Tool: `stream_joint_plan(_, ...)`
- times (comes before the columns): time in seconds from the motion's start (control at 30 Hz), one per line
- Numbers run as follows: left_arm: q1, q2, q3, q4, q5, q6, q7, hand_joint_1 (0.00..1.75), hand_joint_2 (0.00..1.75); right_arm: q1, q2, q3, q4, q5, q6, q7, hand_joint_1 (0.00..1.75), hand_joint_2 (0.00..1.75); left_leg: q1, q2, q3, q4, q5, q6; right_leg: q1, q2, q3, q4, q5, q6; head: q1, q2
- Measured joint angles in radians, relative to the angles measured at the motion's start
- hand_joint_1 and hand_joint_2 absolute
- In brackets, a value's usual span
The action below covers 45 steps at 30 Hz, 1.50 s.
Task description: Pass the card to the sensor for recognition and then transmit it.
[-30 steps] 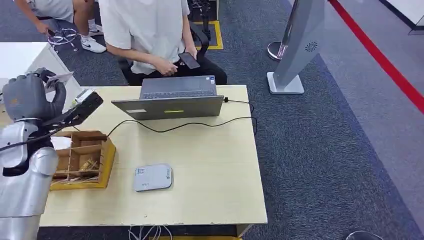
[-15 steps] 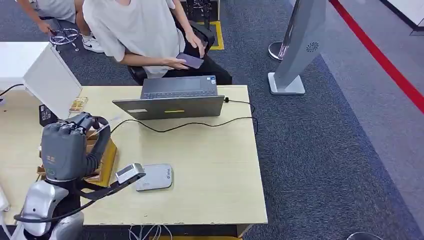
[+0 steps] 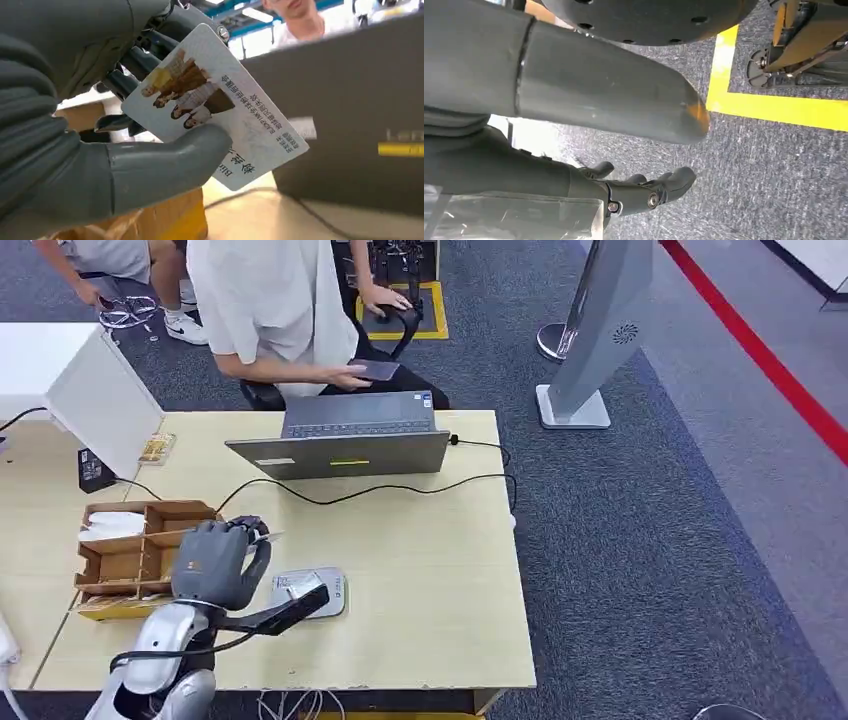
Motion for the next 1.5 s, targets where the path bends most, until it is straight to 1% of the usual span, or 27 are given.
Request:
stream_joint_plan(0.2, -0.001, -0.024, -0.01, 0.054, 0.011, -0.046, 0.005, 1.75, 1.75, 0.0, 0.0, 0.0, 0.0, 0.0, -0.001, 0.003, 0.0, 0.0, 0.0, 0.0, 0.0, 0.0, 0.0, 0.0, 0.0, 0.0, 0.0, 0.0, 0.0, 0.0, 0.0, 0.0)
stream_joint_plan(0.37, -0.001, -0.036, -0.021, 0.093, 0.032, -0.104, 0.004, 1.75, 1.75, 0.0, 0.0, 0.0, 0.0, 0.0, -0.001, 0.003, 0.0, 0.0, 0.0, 0.0, 0.0, 0.0, 0.0, 0.0, 0.0, 0.0, 0.0, 0.0, 0.0, 0.0, 0.0, 0.0)
stream_joint_plan(0.5, -0.001, -0.045, -0.032, 0.126, 0.036, -0.125, 0.006, 1.75, 1.75, 0.0, 0.0, 0.0, 0.0, 0.0, -0.001, 0.003, 0.0, 0.0, 0.0, 0.0, 0.0, 0.0, 0.0, 0.0, 0.0, 0.0, 0.0, 0.0, 0.0, 0.0, 0.0, 0.0)
stream_joint_plan(0.77, -0.001, -0.055, -0.048, 0.164, 0.035, -0.13, 0.014, 1.75, 1.75, 0.0, 0.0, 0.0, 0.0, 0.0, -0.001, 0.003, 0.0, 0.0, 0.0, 0.0, 0.0, 0.0, 0.0, 0.0, 0.0, 0.0, 0.0, 0.0, 0.0, 0.0, 0.0, 0.0)
stream_joint_plan(1.0, -0.004, -0.066, -0.05, 0.196, 0.034, -0.138, 0.038, 1.75, 1.75, 0.0, 0.001, 0.0, 0.0, 0.0, -0.002, 0.003, 0.0, 0.0, 0.0, 0.0, 0.0, 0.0, 0.0, 0.0, 0.0, 0.0, 0.0, 0.0, 0.0, 0.0, 0.0, 0.0)
stream_joint_plan(1.27, -0.004, -0.068, -0.05, 0.198, 0.034, -0.137, 0.038, 1.75, 1.75, 0.0, 0.001, 0.0, 0.0, 0.0, -0.002, 0.003, 0.0, 0.0, 0.0, 0.0, 0.0, 0.0, 0.0, 0.0, 0.0, 0.0, 0.0, 0.0, 0.0, 0.0, 0.0, 0.0)
stream_joint_plan(1.37, -0.008, -0.072, -0.05, 0.208, 0.042, -0.113, 0.037, 1.75, 1.75, 0.0, 0.003, 0.0, 0.0, 0.0, -0.002, 0.003, 0.0, 0.0, 0.0, 0.0, 0.0, 0.0, 0.0, 0.0, 0.0, 0.0, 0.0, 0.0, 0.0, 0.0, 0.0, 0.0)
stream_joint_plan(1.4, -0.023, -0.074, -0.05, 0.209, 0.046, -0.081, 0.033, 1.75, 1.75, 0.001, 0.004, 0.0, 0.0, -0.003, -0.007, 0.003, 0.0, 0.0, 0.0, 0.0, 0.0, 0.0, 0.0, 0.0, 0.0, 0.0, 0.0, 0.0, 0.0, 0.0, 0.0, 0.0)
stream_joint_plan(1.43, -0.024, -0.074, -0.048, 0.174, 0.04, -0.012, 0.021, 1.75, 1.75, 0.002, 0.006, -0.003, 0.0, -0.009, -0.015, 0.0, 0.0, 0.0, 0.0, -0.001, 0.0, 0.0, 0.0, 0.0, 0.0, -0.001, 0.0, 0.0, 0.0, 0.0, 0.0, 0.0)
stream_joint_plan(1.5, -0.027, -0.07, -0.038, 0.123, 0.025, 0.04, 0.013, 1.75, 1.75, 0.003, 0.006, -0.005, 0.001, -0.018, -0.019, -0.003, 0.0, 0.0, 0.0, -0.001, 0.0, 0.0, 0.0, 0.0, 0.0, -0.001, 0.0, 0.0, 0.0, 0.0, 0.0, 0.0)
